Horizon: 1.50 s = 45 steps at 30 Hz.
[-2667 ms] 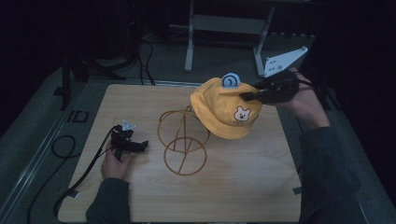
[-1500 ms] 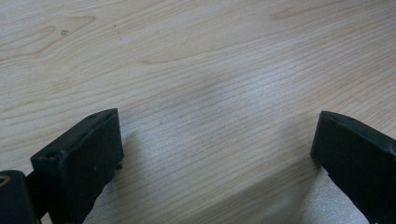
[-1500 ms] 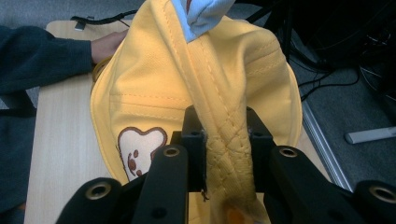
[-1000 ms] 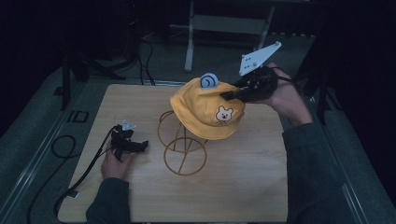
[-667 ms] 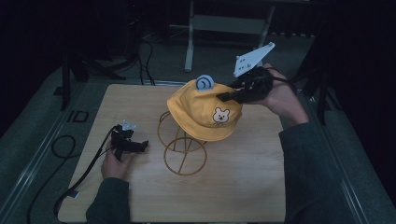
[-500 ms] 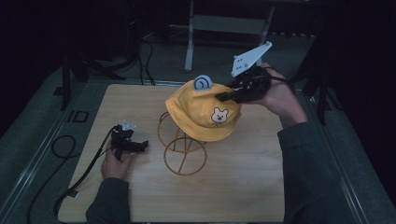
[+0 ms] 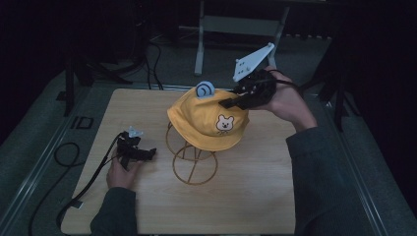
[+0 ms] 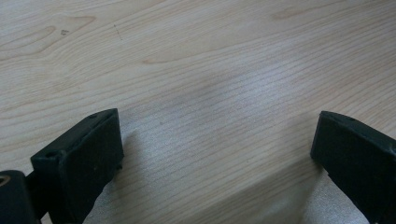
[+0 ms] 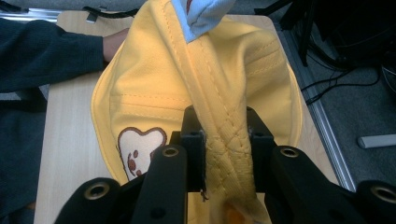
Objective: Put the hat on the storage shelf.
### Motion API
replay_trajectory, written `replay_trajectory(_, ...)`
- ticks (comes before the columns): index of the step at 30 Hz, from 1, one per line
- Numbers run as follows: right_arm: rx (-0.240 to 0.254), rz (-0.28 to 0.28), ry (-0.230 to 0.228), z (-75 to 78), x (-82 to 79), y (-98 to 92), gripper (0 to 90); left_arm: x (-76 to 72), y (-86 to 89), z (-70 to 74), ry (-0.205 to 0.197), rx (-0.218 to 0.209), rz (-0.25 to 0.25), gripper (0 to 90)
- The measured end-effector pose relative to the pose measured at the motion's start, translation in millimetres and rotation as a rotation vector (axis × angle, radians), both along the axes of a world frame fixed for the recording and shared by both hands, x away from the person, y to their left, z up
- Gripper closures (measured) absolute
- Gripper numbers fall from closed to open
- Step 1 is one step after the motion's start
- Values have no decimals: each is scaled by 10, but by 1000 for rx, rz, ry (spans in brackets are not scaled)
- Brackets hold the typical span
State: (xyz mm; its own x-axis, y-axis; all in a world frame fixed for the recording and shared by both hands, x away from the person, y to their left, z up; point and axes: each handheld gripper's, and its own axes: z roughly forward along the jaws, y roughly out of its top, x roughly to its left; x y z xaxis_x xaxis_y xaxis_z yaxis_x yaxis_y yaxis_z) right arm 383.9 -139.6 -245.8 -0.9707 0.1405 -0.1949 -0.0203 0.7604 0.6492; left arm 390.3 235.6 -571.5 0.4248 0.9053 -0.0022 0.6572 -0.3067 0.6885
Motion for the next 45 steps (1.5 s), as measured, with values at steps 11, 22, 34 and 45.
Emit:
replay_trajectory(11,-37,25,4,8,-29,133,749,0,1,1,1,2,-1,21)
replay_trajectory(22,-65,44,3,36,-47,298,748,0,0,1,1,-1,0,21)
replay_trajectory(34,-105,57,-3,26,-56,516,735,0,1,1,1,-1,-2,21)
replay_trajectory(45,-128,83,16,-13,-60,690,727,0,0,0,0,0,0,21)
